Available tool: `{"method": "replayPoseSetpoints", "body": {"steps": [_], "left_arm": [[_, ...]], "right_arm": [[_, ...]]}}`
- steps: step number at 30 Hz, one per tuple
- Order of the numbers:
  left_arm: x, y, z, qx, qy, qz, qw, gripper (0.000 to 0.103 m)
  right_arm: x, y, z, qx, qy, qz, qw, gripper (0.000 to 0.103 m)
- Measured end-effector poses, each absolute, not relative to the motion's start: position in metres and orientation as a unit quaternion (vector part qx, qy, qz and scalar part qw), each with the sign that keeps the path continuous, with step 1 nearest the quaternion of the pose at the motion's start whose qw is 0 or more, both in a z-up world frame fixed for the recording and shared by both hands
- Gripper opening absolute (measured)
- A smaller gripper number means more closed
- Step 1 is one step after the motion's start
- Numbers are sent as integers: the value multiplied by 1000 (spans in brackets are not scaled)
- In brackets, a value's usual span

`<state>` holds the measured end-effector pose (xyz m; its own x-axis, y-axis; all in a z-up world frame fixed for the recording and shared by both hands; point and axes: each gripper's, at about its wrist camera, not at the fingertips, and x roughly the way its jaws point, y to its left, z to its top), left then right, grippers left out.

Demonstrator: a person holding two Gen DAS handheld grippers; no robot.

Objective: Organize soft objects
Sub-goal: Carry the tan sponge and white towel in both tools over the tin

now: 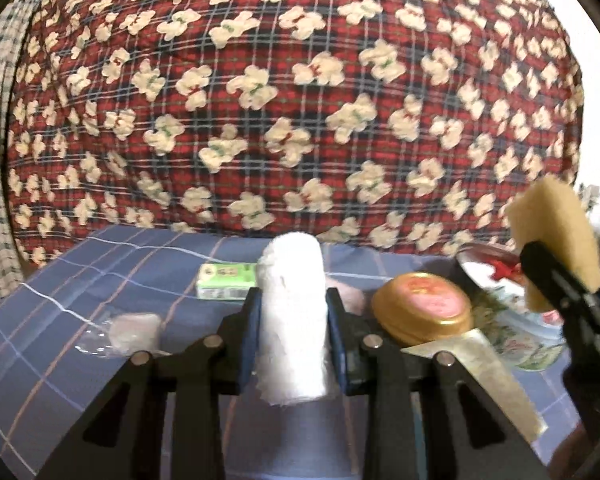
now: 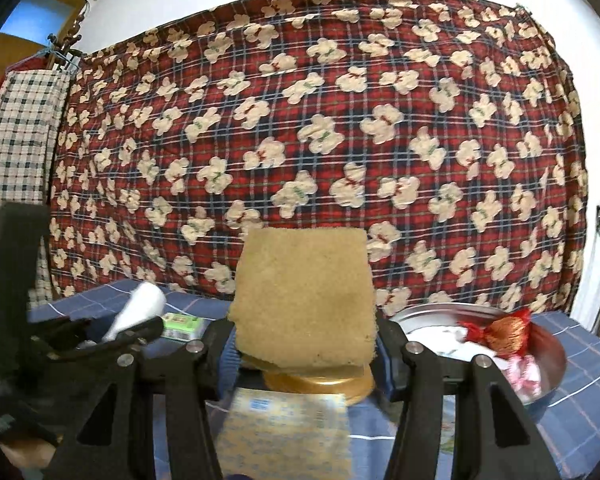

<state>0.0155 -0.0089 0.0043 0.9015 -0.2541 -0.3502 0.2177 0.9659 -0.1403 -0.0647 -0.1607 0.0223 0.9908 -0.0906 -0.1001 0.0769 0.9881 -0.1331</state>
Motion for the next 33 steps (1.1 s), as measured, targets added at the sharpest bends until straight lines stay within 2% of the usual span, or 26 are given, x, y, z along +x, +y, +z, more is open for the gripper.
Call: {"method": "replayPoseSetpoints", "body": {"steps": [8, 33], "left_arm": [[-1, -15, 13, -56, 142, -160, 975, 30], [-21, -88, 25, -30, 140, -175, 974, 30]], "right_arm": [[-72, -191, 26, -61, 51, -60, 995, 56], [-79, -269, 30, -68, 53, -128, 988, 56]]}}
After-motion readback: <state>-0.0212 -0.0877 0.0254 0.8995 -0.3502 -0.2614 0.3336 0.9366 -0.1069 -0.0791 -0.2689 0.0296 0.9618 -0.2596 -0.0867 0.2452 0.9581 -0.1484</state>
